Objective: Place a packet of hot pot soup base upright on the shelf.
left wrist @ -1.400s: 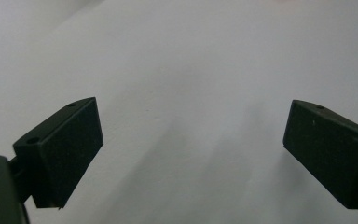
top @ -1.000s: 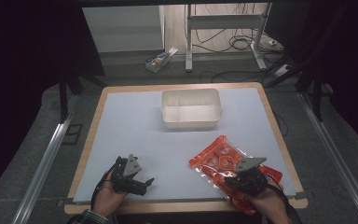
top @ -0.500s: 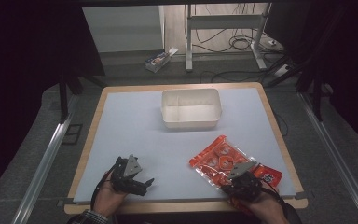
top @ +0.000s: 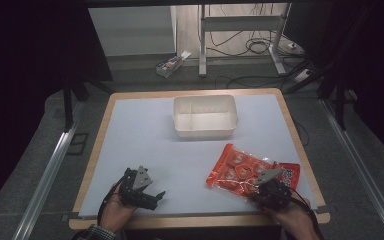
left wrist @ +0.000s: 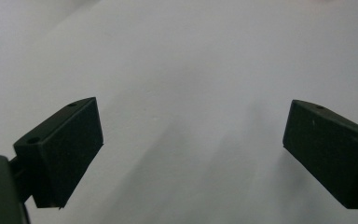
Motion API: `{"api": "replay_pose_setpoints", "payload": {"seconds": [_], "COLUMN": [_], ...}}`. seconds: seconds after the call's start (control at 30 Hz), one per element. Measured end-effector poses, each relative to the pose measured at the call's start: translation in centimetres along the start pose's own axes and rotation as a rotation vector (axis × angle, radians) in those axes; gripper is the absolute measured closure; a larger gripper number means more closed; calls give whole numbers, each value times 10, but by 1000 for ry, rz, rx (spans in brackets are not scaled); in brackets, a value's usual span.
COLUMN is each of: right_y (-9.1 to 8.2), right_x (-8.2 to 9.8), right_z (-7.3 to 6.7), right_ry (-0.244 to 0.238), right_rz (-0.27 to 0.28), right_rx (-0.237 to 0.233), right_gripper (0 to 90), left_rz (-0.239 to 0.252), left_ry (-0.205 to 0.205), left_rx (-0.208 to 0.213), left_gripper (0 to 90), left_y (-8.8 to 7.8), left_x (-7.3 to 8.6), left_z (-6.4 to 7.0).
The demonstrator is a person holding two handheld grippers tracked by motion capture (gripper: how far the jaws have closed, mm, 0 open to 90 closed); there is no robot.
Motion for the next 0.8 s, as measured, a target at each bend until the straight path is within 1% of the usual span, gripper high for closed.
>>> {"api": "replay_pose_setpoints", "payload": {"seconds": [0.2,0.3,0.47,0.6,0.8], "right_y": [-4,-5,-7,-8,-7], "right_x": [6,8,11,11,11], "right_z": [16,22,33,40,50], "right_ry": [41,71,106,125,148], "right_rz": [7,8,15,16,22], "right_rx": [53,74,108,139,171], "right_gripper": [894,894,894,894,894], "left_rz": [0,0,-1,-1,-1], "left_ry": [0,1,3,3,3], "left_rx": [0,0,1,2,4], "left_gripper": [47,47,47,47,48], "left_y": [0,0,0,0,1], "left_x": [0,0,0,0,0], "left_z": [0,0,0,0,1]}}
Point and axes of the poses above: each handheld gripper's, and its own axes: y roughly forward along the jaws, x roughly out of its underside, z roughly to its right, the point moved 5 cm from there along y, roughly forward along the jaws, and after that the axes turned 12 degrees about -z, right-handed, at the moved point
